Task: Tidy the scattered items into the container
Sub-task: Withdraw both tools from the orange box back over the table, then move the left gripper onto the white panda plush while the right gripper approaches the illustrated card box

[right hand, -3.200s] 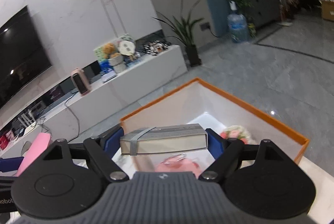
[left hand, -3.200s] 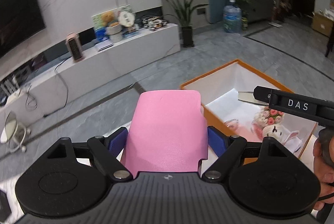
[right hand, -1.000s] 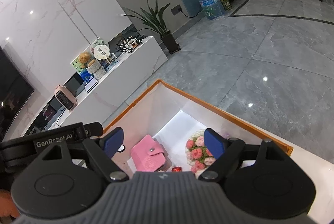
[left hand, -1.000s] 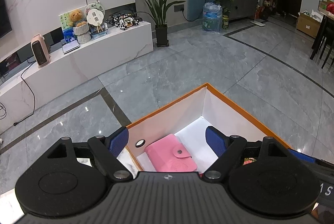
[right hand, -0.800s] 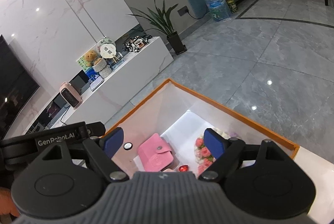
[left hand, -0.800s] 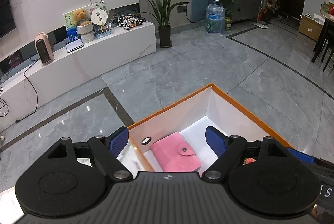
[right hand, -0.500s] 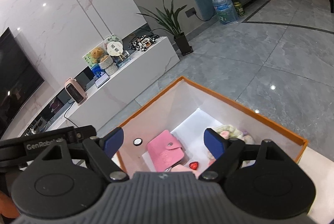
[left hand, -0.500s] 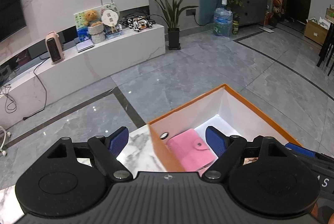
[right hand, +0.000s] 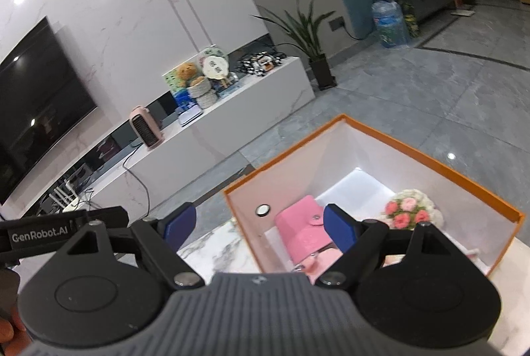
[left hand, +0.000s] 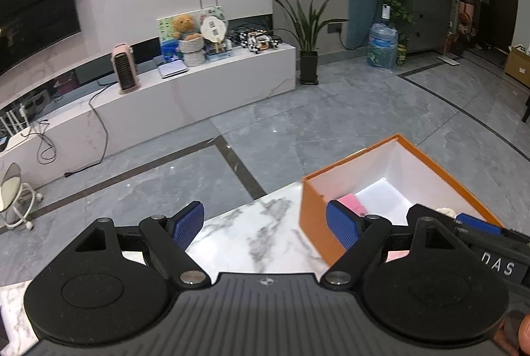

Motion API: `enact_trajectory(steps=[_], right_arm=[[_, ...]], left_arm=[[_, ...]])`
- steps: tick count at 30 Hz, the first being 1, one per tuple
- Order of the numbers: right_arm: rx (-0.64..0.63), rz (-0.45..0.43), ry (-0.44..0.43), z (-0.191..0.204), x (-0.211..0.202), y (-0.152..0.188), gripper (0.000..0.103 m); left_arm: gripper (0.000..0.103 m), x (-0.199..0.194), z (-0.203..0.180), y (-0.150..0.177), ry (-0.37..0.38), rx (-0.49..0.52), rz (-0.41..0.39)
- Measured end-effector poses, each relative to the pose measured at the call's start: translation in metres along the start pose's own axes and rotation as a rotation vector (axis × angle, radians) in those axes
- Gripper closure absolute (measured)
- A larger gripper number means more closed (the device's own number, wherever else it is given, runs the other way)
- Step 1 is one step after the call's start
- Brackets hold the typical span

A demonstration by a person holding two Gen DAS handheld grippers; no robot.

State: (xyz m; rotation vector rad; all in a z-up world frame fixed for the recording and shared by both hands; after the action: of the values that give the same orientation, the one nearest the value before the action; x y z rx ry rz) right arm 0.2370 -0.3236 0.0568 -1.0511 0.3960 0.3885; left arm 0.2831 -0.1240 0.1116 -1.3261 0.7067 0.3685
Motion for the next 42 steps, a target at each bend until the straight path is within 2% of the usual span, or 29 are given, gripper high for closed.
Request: enact_trajectory(steps=[16,34,42], right_arm=[[-0.108,0.046,-0.098,0.061,-0.001,0.031,0.017],[-0.289,0.130,-0.165,0.112,0.004,0.079,0.017],[-0.356,0.161,-0.175,0.125,0.009,0.098,0.016]], left_arm=[[0.007,-0.048,0.071,0.033,-0.080,-0.091,-0.007],[0.007,-0.087,0.155,0.114,-0.141,-0.276,0.004],[0.007,-0.098,0.175,0.142,-0.162,-0.314,-0.001]])
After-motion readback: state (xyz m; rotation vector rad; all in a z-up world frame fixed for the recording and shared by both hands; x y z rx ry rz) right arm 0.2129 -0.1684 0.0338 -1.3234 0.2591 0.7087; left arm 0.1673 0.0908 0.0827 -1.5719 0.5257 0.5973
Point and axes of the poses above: each gripper's, at about its wrist camera, not at the fingertips, and x roughly the way its jaws point, z to its left, y to its underside, the point moved 3 cm from there along x, roughly the way its jaws point, and after that the axes turned 1 degree about x, right-handed, at the moved point
